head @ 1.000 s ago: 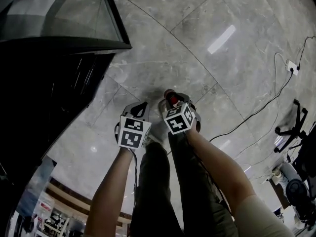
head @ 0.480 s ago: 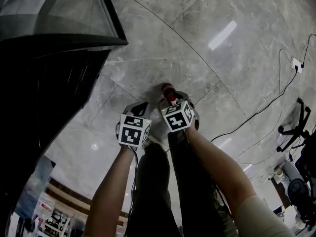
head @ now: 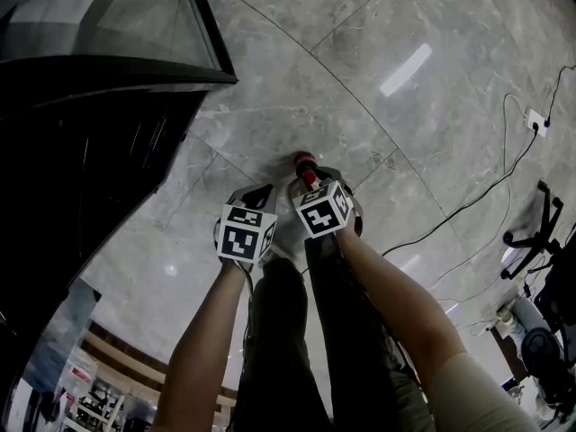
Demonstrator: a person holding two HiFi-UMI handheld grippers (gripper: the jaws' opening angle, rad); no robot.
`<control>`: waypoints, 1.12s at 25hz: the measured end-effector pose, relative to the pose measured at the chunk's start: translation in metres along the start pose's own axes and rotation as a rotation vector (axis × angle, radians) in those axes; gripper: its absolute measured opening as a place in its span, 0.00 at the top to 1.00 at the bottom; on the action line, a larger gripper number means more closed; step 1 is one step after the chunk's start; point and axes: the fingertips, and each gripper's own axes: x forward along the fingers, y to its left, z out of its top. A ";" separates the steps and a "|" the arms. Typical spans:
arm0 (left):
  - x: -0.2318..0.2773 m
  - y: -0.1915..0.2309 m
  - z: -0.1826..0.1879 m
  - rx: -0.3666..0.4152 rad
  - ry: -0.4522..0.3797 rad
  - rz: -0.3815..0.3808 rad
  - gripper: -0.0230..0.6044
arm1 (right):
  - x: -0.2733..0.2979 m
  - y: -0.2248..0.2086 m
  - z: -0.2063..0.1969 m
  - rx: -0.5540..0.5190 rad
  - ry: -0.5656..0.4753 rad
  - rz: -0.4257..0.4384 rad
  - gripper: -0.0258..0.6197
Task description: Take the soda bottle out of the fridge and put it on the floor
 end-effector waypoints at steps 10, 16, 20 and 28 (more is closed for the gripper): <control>-0.067 -0.007 0.027 0.016 -0.047 0.047 0.95 | -0.088 0.006 0.052 -0.122 -0.105 -0.035 0.92; -0.126 -0.012 0.045 -0.023 -0.120 0.077 0.95 | -0.155 0.031 0.087 -0.153 -0.181 0.006 0.93; -0.170 -0.023 0.058 -0.053 -0.183 0.083 0.95 | -0.206 0.049 0.105 -0.143 -0.232 0.038 0.94; -0.269 -0.045 0.087 -0.059 -0.300 0.116 0.95 | -0.310 0.083 0.134 -0.182 -0.318 0.042 0.95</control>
